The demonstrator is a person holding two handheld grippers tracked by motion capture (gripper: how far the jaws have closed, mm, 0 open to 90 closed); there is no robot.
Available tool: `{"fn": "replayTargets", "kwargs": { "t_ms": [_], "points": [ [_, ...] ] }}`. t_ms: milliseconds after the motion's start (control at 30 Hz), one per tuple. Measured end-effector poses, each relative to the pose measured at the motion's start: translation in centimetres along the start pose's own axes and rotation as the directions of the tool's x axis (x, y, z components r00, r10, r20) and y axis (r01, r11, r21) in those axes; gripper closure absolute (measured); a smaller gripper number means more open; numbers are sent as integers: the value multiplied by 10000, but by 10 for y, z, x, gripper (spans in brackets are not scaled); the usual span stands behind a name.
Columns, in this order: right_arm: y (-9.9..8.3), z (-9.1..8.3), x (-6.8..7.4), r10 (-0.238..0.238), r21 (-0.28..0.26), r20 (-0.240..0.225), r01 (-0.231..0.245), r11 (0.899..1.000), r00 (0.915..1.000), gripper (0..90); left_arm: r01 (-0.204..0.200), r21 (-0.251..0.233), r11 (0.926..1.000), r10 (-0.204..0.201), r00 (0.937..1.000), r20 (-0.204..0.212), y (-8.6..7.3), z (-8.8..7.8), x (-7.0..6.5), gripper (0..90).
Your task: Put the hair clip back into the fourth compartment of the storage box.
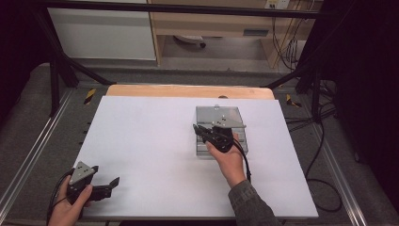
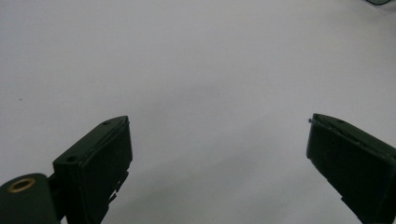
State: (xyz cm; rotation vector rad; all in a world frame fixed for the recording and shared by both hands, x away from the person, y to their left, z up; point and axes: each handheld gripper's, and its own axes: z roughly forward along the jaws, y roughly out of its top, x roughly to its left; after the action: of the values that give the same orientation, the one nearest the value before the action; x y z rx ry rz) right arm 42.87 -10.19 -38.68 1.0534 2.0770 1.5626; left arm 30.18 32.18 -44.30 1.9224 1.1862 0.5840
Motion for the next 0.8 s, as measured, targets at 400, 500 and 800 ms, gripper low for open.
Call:
{"fn": "replayTargets", "kwargs": {
  "t_ms": [400,500,800],
  "points": [
    [-3,-3,-12,372,145,131,-374,9992,9992,843,-78,81,9999,77,10000,30,0,1,0,68],
    [-5,-2,-15,422,235,184,-426,9988,9989,843,-75,72,9999,75,10000,33,0,1,0,68],
    [-11,0,-24,765,457,265,-777,9959,9967,843,-130,164,9998,129,9999,86,-1,2,-1,68]
  ]
}}
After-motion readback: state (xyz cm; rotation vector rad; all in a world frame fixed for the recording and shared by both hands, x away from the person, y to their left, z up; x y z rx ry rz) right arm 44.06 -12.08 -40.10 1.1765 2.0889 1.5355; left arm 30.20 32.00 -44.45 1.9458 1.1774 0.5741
